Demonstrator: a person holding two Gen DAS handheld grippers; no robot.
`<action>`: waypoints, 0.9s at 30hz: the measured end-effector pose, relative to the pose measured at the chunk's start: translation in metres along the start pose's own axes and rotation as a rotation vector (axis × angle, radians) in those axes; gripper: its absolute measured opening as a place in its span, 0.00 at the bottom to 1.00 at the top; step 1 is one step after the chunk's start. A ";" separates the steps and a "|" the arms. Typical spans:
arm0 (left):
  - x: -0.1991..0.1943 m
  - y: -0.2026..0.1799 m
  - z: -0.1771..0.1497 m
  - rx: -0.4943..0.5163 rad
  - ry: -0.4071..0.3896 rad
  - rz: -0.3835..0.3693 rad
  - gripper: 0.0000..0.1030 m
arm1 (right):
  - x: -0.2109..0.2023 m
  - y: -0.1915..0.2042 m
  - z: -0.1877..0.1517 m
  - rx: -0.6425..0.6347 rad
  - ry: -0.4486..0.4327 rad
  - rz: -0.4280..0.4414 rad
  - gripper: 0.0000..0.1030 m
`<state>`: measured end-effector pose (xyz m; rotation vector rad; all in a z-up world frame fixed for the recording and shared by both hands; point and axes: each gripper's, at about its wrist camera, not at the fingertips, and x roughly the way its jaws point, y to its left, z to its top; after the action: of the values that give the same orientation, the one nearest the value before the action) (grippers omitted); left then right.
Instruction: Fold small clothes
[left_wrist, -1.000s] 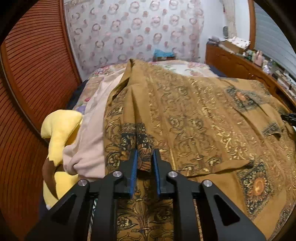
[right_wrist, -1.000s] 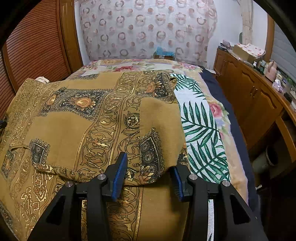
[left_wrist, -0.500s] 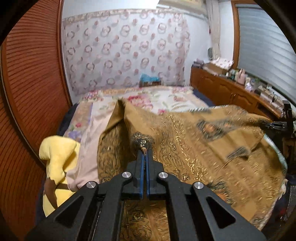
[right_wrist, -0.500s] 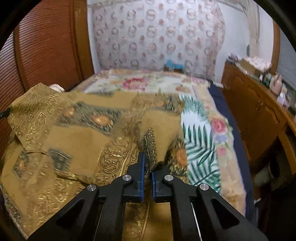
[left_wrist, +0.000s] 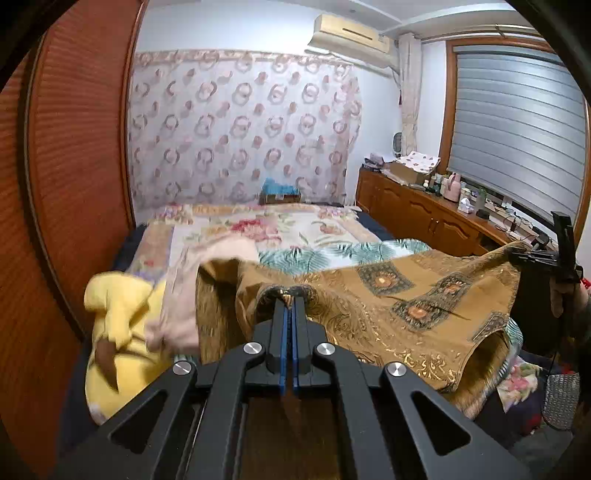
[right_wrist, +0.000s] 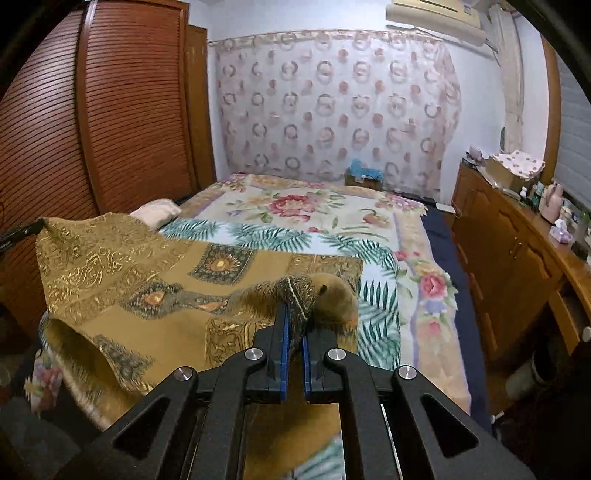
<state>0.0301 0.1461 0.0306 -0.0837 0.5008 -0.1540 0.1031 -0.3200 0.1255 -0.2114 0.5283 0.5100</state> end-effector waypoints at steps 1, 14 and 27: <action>-0.003 0.002 -0.005 -0.004 0.008 0.001 0.02 | -0.005 0.001 -0.006 -0.007 0.007 0.000 0.05; 0.027 0.022 -0.084 -0.053 0.232 0.056 0.02 | 0.029 -0.006 -0.058 0.019 0.181 -0.039 0.05; 0.017 0.016 -0.090 -0.035 0.195 0.106 0.38 | 0.012 0.000 -0.053 0.039 0.153 -0.043 0.44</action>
<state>0.0030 0.1557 -0.0577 -0.0769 0.7013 -0.0499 0.0889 -0.3318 0.0742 -0.2254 0.6809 0.4437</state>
